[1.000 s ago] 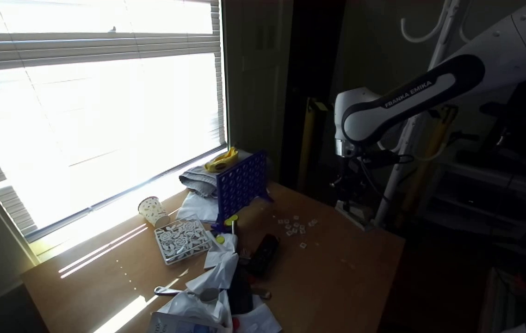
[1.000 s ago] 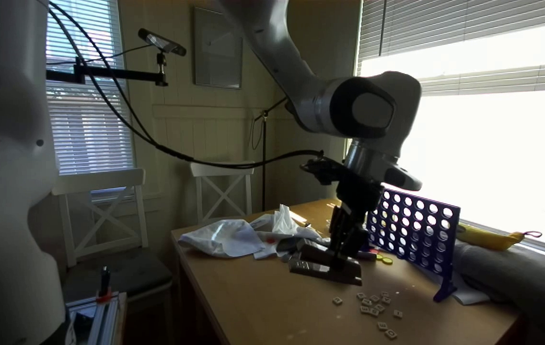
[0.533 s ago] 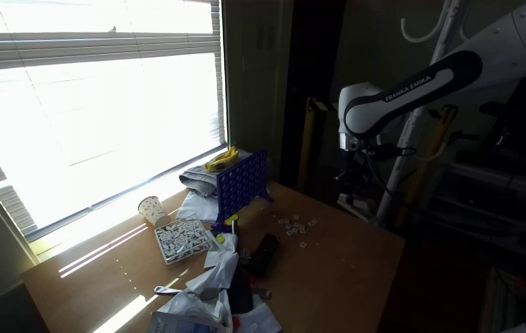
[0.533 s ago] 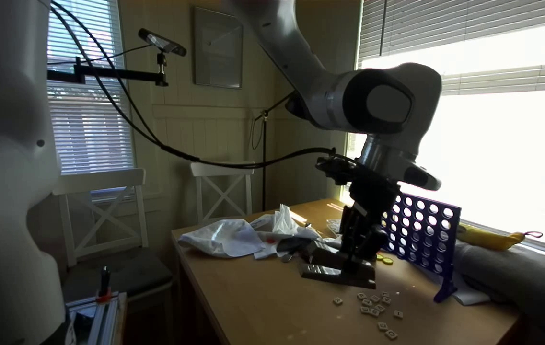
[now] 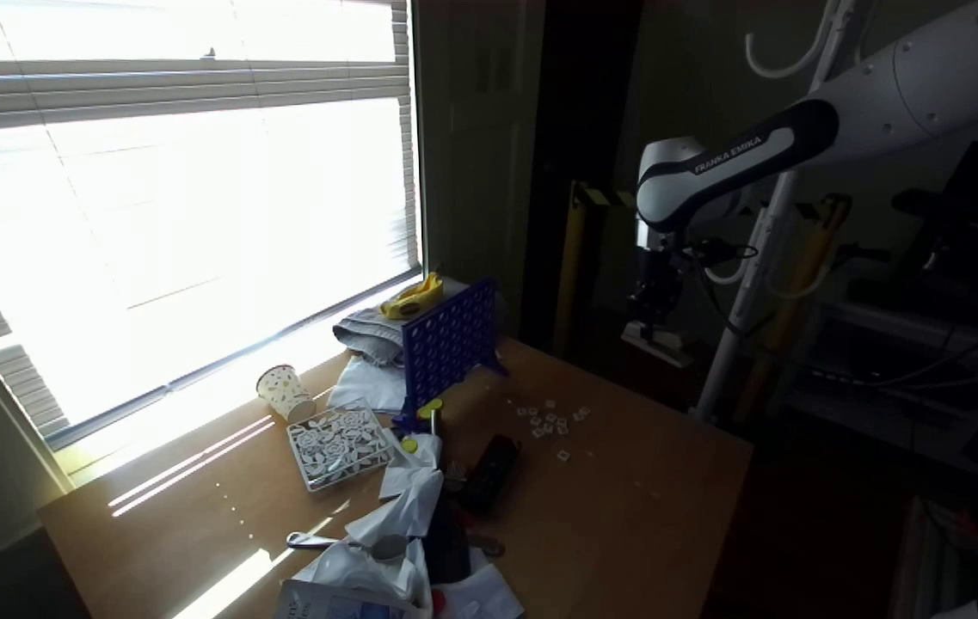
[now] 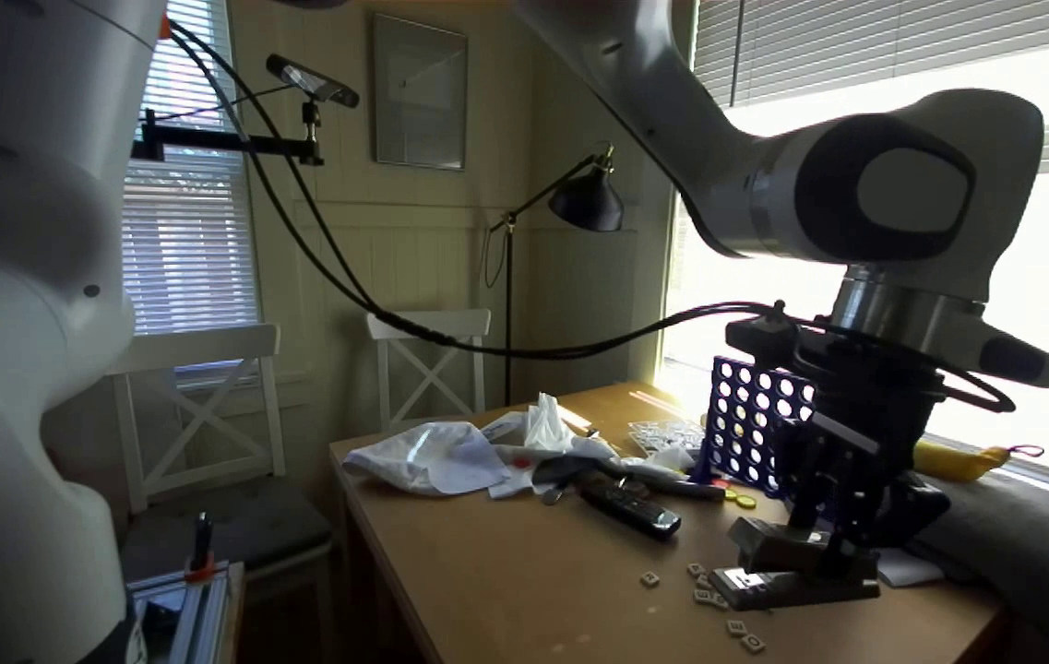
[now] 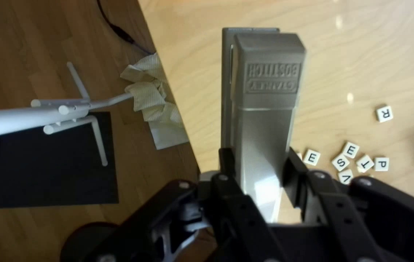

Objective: Move the stapler to the right edge of the table and move the spatula to the open space

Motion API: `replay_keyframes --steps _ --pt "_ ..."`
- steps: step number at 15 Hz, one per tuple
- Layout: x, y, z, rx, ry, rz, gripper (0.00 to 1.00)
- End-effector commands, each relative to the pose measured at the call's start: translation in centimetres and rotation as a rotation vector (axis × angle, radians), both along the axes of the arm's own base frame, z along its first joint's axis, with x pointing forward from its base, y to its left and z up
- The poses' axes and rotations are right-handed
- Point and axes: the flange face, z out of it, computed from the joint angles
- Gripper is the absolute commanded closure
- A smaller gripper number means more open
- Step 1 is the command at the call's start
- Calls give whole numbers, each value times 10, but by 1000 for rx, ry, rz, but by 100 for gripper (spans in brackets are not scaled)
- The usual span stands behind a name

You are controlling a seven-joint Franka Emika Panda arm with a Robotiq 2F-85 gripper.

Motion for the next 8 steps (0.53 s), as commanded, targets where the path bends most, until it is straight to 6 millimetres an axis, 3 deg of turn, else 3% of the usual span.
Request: replay_keyframes --steps 1,4,5,6,8 --pt "41 28 -10 -157 -77 72 89" --pt "65 50 -25 -291 -165 109 89" --pt "47 44 -18 -206 -126 101 89" --pt "50 51 -24 -216 -130 106 64" --pt "49 52 -27 -213 -125 106 64"
